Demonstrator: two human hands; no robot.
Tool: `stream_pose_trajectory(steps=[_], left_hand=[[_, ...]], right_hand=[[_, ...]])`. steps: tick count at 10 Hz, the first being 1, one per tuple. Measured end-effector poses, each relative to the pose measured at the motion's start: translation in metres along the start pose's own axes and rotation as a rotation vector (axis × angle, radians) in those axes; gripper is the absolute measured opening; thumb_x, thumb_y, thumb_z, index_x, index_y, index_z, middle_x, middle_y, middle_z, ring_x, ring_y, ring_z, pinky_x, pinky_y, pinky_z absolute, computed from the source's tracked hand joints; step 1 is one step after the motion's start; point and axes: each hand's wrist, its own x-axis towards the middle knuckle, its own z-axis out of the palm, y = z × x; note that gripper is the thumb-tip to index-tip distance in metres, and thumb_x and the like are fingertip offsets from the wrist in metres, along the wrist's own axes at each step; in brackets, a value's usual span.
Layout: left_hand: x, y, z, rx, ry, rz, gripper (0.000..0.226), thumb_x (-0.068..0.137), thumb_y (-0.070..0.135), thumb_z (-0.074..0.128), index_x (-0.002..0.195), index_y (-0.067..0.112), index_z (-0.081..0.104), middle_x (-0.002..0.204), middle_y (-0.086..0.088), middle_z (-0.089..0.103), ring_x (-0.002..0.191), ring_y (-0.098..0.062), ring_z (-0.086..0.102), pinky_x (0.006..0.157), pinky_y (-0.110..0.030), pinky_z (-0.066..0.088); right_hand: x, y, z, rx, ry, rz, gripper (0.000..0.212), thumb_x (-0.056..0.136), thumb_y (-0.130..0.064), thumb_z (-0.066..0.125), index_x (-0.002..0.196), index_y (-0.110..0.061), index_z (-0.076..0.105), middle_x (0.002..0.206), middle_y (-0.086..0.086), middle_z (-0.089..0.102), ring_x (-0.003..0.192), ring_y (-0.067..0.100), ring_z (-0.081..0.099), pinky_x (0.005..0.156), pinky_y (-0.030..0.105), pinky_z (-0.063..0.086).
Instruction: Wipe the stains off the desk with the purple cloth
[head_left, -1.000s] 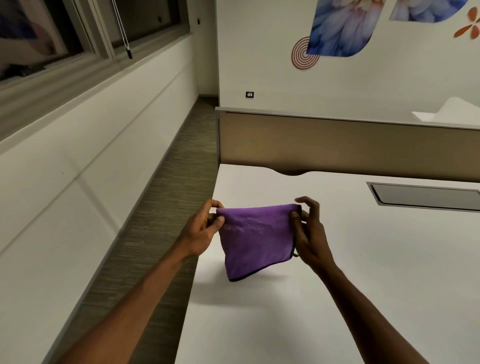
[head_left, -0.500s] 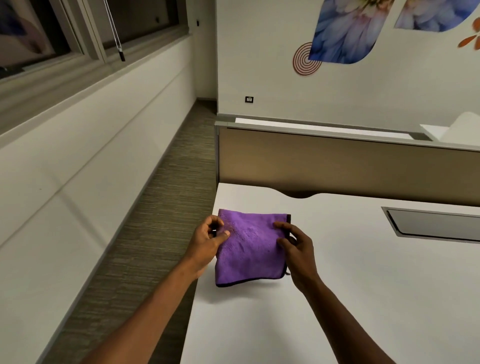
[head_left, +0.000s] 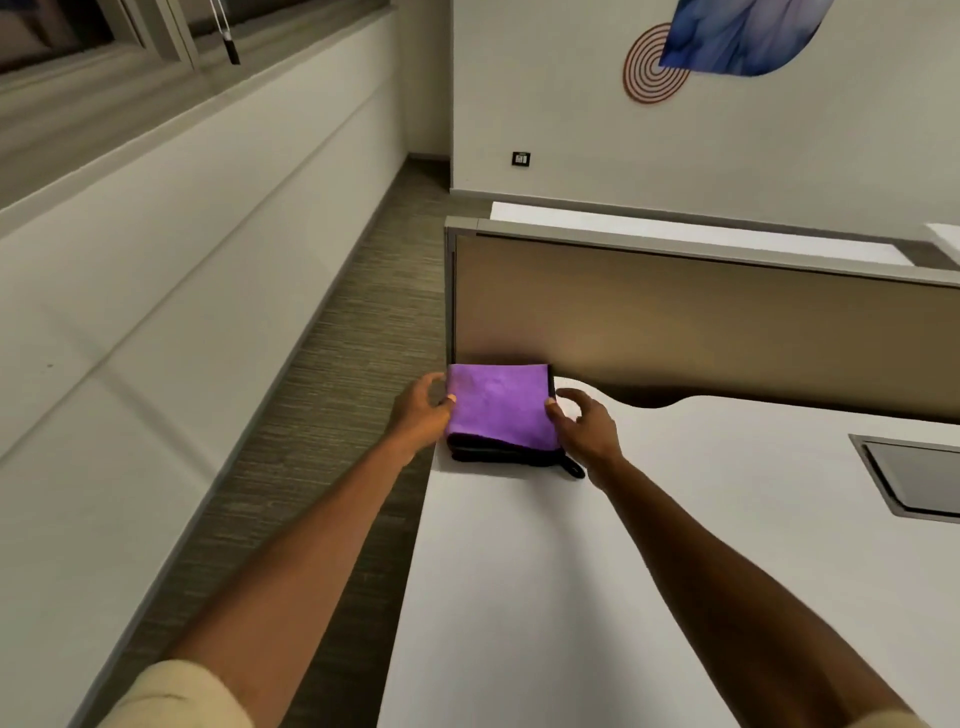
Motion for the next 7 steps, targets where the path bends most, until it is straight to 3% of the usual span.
stream_pose_trajectory(steps=[1,2,4,5,6,7], left_hand=[[0.000,-0.020,0.010,0.096,-0.043,0.037,0.042,0.094,0.018,0.071,0.136,0.017,0.062,0.128,-0.007,0.070,0.109,-0.020,0.066,0.090,-0.028,0.052],[-0.009,-0.037,0.024,0.192,-0.088,0.110,0.048,0.093,0.013,0.071,0.139,0.013,0.061,0.133,-0.008,0.067,0.113,-0.022,0.065,0.093,-0.027,0.050],[-0.015,-0.037,0.025,0.280,-0.069,0.196,0.052,0.095,0.003,0.061,0.147,0.006,0.053,0.150,-0.013,0.055,0.136,-0.028,0.054,0.113,-0.028,0.040],[-0.023,-0.032,0.018,0.304,-0.098,0.186,0.053,0.097,0.009,0.062,0.149,0.008,0.050,0.143,-0.016,0.060,0.128,-0.031,0.059,0.107,-0.030,0.045],[-0.034,-0.014,0.002,0.350,-0.092,0.245,0.060,0.097,0.019,0.066,0.153,0.014,0.045,0.133,-0.015,0.063,0.116,-0.030,0.063,0.093,-0.032,0.050],[-0.043,-0.003,-0.007,0.390,-0.065,0.319,0.064,0.095,0.022,0.067,0.154,0.014,0.044,0.135,-0.013,0.061,0.119,-0.029,0.061,0.094,-0.033,0.050]], right_hand=[[-0.006,0.021,0.013,-0.266,-0.092,-0.124,0.046,0.097,-0.043,0.067,0.138,-0.025,0.064,0.151,0.016,0.051,0.138,0.032,0.050,0.110,0.041,0.045],[-0.022,0.042,0.028,-0.425,-0.118,-0.190,0.049,0.094,-0.045,0.070,0.139,-0.028,0.064,0.155,0.016,0.047,0.140,0.038,0.045,0.112,0.045,0.044],[-0.041,0.041,0.037,-0.452,-0.078,-0.180,0.055,0.093,-0.050,0.068,0.141,-0.023,0.062,0.149,0.021,0.048,0.135,0.042,0.045,0.110,0.047,0.045],[-0.050,0.037,0.032,-0.497,-0.085,-0.193,0.060,0.095,-0.054,0.064,0.146,-0.025,0.056,0.154,0.020,0.042,0.139,0.042,0.042,0.111,0.048,0.044],[-0.054,0.014,0.008,-0.559,0.013,-0.252,0.071,0.095,-0.060,0.058,0.155,-0.025,0.043,0.163,0.020,0.031,0.144,0.041,0.037,0.110,0.050,0.041],[-0.057,-0.002,-0.014,-0.617,0.089,-0.324,0.077,0.094,-0.061,0.058,0.158,-0.024,0.035,0.166,0.017,0.026,0.146,0.040,0.034,0.108,0.051,0.040]])
